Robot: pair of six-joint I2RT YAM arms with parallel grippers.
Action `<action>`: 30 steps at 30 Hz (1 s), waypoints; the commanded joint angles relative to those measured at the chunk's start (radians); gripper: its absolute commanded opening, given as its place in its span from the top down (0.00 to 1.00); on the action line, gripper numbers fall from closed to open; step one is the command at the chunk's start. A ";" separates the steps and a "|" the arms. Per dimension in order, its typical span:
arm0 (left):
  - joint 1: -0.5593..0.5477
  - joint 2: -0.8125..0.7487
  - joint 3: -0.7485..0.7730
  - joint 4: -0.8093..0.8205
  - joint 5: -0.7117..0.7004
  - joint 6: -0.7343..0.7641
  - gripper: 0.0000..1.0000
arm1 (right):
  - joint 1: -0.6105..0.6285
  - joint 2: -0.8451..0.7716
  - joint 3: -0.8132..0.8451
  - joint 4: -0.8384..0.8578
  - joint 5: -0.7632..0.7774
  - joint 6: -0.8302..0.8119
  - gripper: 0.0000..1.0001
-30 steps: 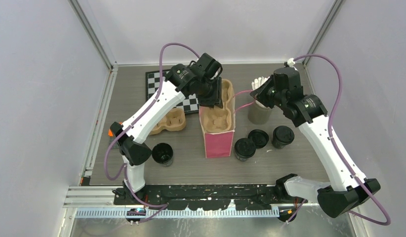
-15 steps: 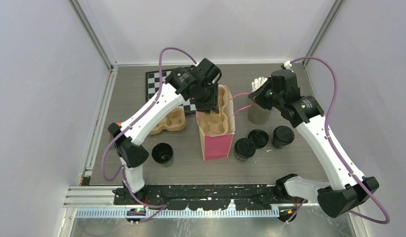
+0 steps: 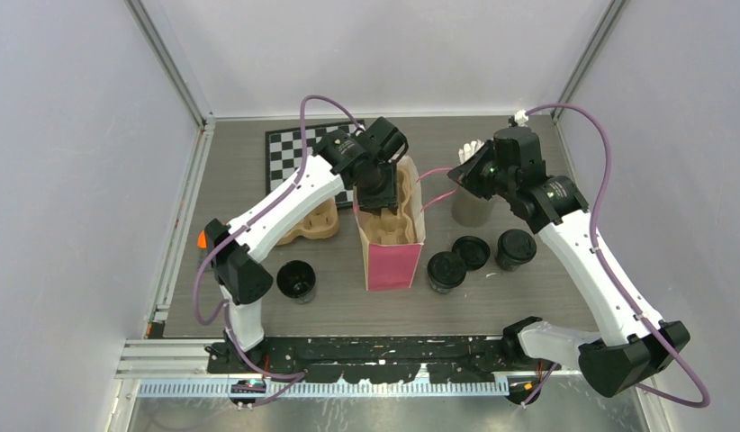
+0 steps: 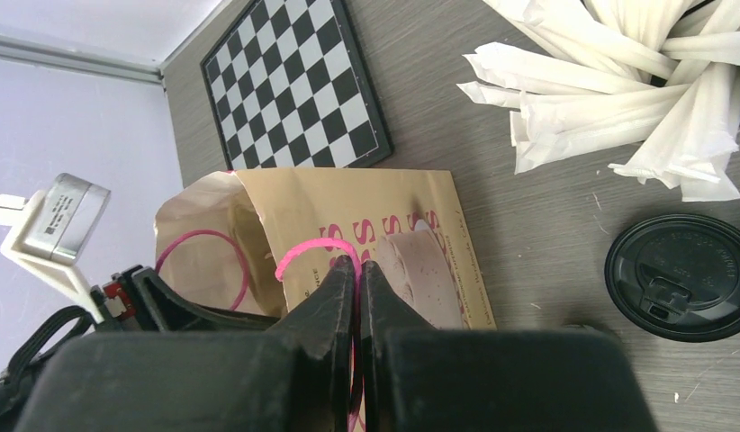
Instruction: Pack the takeout coffee
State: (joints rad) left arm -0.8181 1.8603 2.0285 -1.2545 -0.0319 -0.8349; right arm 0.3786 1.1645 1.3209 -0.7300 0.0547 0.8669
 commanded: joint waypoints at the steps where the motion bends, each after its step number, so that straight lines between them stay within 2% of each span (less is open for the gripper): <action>1: -0.003 0.010 -0.002 0.020 -0.030 -0.013 0.74 | 0.007 -0.029 0.001 0.058 -0.017 -0.019 0.99; 17: -0.009 0.015 -0.032 -0.023 -0.039 -0.025 0.71 | 0.008 -0.019 -0.008 0.069 -0.029 -0.068 0.98; 19: -0.011 0.009 -0.035 -0.026 -0.040 -0.031 0.69 | 0.009 -0.020 -0.014 0.075 -0.035 -0.068 0.98; 21: -0.014 0.003 -0.049 -0.019 -0.039 -0.033 0.62 | 0.009 -0.020 -0.015 0.074 -0.030 -0.074 0.98; 30: -0.015 -0.004 -0.047 -0.033 -0.046 -0.023 0.55 | 0.009 -0.018 -0.021 0.078 -0.033 -0.078 0.97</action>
State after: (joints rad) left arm -0.8265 1.8767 1.9648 -1.2682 -0.0597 -0.8574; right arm 0.3843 1.1618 1.3022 -0.7002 0.0269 0.8066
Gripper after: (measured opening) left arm 0.439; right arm 0.079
